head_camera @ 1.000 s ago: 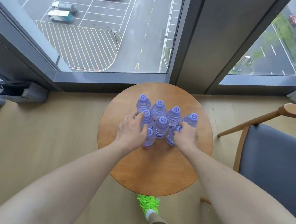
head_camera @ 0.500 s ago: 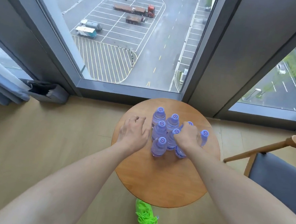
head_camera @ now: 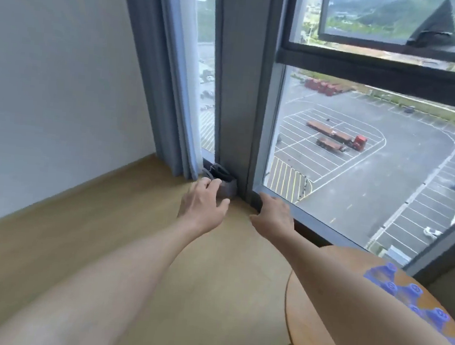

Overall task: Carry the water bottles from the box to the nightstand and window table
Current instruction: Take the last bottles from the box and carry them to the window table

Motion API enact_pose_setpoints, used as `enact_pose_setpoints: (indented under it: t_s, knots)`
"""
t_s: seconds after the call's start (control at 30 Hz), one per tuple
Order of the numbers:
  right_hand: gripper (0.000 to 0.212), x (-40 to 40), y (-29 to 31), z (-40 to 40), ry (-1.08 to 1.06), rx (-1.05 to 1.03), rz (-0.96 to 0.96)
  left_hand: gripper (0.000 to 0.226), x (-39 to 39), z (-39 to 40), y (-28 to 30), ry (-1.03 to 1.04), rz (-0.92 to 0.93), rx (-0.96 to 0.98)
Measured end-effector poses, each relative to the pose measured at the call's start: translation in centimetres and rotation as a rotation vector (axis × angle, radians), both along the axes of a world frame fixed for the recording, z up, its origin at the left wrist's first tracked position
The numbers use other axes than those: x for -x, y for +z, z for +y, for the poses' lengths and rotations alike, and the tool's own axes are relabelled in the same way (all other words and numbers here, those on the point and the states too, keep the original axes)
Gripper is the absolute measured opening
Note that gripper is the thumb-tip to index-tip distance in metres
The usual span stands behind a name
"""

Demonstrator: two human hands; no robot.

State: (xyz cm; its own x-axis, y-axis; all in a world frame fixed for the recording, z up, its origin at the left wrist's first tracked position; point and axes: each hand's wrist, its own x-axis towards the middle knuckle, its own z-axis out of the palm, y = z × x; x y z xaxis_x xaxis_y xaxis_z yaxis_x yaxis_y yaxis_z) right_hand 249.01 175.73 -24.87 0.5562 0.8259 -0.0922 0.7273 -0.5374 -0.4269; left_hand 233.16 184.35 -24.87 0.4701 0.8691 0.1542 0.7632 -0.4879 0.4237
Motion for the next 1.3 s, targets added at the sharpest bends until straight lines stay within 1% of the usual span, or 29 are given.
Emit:
enact_pose_setpoints:
  t_s: [0.1,0.13,0.17,0.2,0.3,0.4,0.57,0.77,0.93,1.1,1.2,1.3]
  knots:
    - [0.045,9.6,2.0,4.3,0.172,-0.068,-0.024,0.058,10.5,2.1,2.2,0.147,-0.046,-0.04]
    - [0.046,12.8,2.6,5.4,0.232,-0.086,-0.034,0.058,13.9,2.5,2.7,0.196,-0.059,-0.05]
    - [0.05,16.9,3.2,6.8,0.302,-0.104,-0.05,0.058,18.2,2.7,3.3,0.259,-0.069,-0.062]
    - [0.054,19.6,3.6,7.6,0.342,-0.115,-0.061,0.058,20.9,2.8,3.9,0.295,-0.07,-0.082]
    - [0.065,30.1,4.9,9.9,0.518,-0.143,-0.075,0.059,31.4,2.4,5.5,0.456,-0.034,-0.128]
    - [0.063,40.9,6.0,11.6,0.715,-0.173,-0.091,0.057,41.9,1.4,6.6,0.618,-0.002,-0.142]
    - [0.063,58.5,6.5,13.1,1.016,-0.175,-0.065,0.057,57.8,-2.1,6.4,0.868,-0.068,-0.117]
    - [0.066,79.5,5.3,14.0,1.355,-0.206,-0.031,0.062,76.6,-6.0,4.7,1.171,0.021,-0.105]
    - [0.064,96.6,5.8,15.9,1.549,-0.234,0.027,0.061,92.0,-6.5,6.4,1.386,0.062,-0.125]
    - [0.05,112.1,8.6,16.5,1.7,-0.247,0.055,0.059,104.5,-7.2,9.4,1.53,0.103,-0.123]
    - [0.06,120.1,9.6,15.3,1.787,-0.254,0.046,0.062,110.6,-8.7,10.0,1.598,0.117,-0.1]
    - [0.064,127.4,9.6,13.4,1.858,-0.241,0.061,0.062,116.5,-10.9,10.0,1.676,0.107,-0.078]
